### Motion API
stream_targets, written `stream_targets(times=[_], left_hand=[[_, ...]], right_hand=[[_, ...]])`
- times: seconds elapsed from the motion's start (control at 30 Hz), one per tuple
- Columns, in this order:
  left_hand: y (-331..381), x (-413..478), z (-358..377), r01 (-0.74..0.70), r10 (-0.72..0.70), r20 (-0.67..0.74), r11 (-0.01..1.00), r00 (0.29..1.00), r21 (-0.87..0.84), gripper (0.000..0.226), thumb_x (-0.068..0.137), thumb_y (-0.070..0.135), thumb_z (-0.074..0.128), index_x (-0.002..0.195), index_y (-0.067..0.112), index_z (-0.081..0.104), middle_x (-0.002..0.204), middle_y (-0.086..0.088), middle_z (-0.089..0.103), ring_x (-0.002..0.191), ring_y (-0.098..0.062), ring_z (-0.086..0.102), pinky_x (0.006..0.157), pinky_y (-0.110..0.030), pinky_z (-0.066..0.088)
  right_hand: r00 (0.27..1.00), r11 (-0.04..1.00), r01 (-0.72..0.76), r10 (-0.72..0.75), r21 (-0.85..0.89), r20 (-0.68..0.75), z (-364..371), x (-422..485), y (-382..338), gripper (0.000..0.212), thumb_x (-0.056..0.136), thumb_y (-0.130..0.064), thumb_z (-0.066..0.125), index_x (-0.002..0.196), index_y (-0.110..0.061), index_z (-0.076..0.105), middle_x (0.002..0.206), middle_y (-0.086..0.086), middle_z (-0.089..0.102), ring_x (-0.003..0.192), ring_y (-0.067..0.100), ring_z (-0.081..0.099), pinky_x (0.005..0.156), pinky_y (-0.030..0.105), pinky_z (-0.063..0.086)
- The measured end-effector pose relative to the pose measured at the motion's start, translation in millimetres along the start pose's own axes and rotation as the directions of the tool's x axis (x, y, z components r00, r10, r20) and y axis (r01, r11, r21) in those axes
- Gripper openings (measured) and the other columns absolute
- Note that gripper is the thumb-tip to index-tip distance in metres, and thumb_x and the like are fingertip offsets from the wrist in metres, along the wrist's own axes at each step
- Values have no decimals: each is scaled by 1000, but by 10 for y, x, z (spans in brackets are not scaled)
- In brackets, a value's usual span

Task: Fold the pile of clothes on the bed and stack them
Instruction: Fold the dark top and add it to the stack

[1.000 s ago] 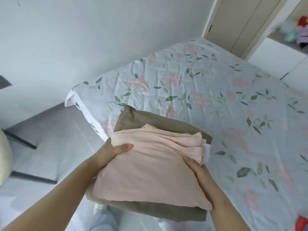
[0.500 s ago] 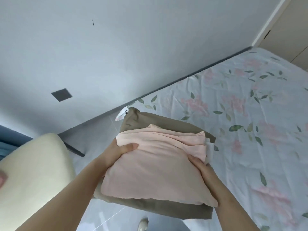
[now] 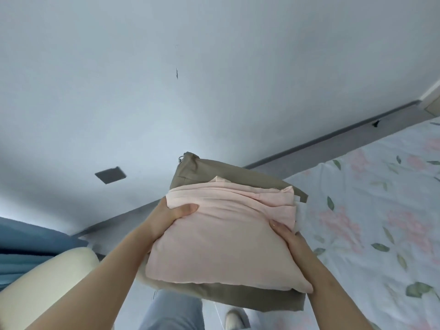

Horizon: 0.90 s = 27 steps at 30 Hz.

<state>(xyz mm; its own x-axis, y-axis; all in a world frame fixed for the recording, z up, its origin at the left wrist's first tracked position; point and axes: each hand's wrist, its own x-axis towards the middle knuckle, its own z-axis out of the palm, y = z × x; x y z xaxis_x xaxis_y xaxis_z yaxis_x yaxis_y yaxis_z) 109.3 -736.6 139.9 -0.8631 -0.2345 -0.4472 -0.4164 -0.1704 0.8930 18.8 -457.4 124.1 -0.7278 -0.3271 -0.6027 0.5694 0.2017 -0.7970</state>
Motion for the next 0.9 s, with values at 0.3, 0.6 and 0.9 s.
stream_targets(times=[0.3,0.6,0.9], left_hand=[[863,1867,-823,62,-86,126,981,988,186,75,49,48,81,117,34,52,110,8,67,92,-6,67,68,-19,53],[1471,3289,-263,-55,-147,469,919,871,390,53,56,44,79,106,37,60,96,23,70,89,1,66,63,-10,50],[1947,4425,1081,-166,-244,656,852,714,497,36,57,45,79,90,53,67,94,22,71,84,2,67,62,-10,50]], right_hand=[[976,984,-5,45,180,-214,765,1212,-506,69,48,-71,69,110,-45,56,105,-16,66,97,6,61,77,26,44],[900,868,56,170,493,-402,724,1594,-739,60,68,-54,73,119,-25,63,106,6,72,95,26,69,81,38,52],[798,766,245,189,595,-573,-22,2004,-1250,48,72,-45,68,116,-26,64,107,6,72,98,25,69,85,41,51]])
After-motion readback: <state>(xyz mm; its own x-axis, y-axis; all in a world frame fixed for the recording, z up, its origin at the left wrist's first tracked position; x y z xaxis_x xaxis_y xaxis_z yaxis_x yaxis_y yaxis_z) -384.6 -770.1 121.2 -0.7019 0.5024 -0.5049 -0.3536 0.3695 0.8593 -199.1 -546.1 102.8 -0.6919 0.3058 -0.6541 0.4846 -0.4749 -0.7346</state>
